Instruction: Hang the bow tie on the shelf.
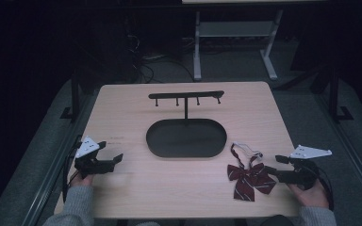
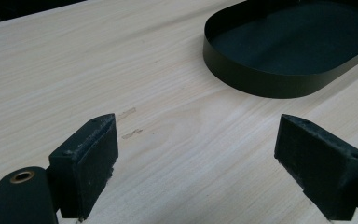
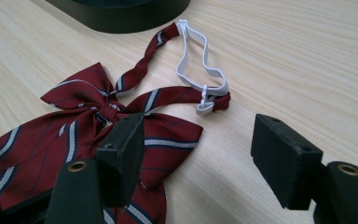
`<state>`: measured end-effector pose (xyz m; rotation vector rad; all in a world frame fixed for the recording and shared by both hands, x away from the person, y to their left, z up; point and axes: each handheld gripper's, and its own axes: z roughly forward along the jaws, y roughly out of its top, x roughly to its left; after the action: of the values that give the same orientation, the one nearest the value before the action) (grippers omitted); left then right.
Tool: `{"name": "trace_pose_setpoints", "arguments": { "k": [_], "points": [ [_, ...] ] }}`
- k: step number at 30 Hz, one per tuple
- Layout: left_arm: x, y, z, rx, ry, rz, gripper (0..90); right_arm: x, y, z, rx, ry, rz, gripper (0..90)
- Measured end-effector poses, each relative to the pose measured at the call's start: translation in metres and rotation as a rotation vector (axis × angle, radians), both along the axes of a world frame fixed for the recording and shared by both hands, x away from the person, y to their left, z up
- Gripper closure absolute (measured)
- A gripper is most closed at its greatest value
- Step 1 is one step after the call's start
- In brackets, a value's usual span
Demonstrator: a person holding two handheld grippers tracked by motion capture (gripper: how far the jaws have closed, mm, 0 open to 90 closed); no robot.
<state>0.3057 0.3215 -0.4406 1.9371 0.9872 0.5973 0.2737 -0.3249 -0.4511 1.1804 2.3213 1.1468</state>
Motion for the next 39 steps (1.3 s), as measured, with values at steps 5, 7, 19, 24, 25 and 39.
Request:
{"name": "trace_pose_setpoints", "arguments": {
  "k": [5, 7, 19, 24, 25, 39],
  "points": [
    [0.0, 0.0, 0.0, 0.005, 0.0, -0.004, 13.0, -0.001, 0.002, 0.002, 0.001, -0.012, 0.005, 33.9],
    [-0.001, 0.0, 0.0, -0.002, 0.005, -0.005, 13.0, 0.0, 0.003, 0.003, 0.006, -0.012, 0.01, 33.9],
    [-0.001, -0.001, 0.0, 0.0, 0.007, -0.01, 13.0, 0.008, 0.02, 0.019, -0.018, -0.021, 0.045, 32.4],
    [0.0, -0.001, -0.001, 0.002, 0.005, -0.01, 13.0, 0.013, 0.024, 0.027, -0.024, -0.028, 0.052, 31.8],
    [0.0, -0.001, -0.001, 0.002, 0.006, -0.011, 13.0, 0.014, 0.025, 0.028, -0.025, -0.028, 0.055, 31.8],
    [-0.001, 0.0, 0.0, -0.001, 0.009, -0.004, 13.0, 0.039, 0.047, 0.047, -0.082, -0.021, 0.081, 31.6]
  ]
}}
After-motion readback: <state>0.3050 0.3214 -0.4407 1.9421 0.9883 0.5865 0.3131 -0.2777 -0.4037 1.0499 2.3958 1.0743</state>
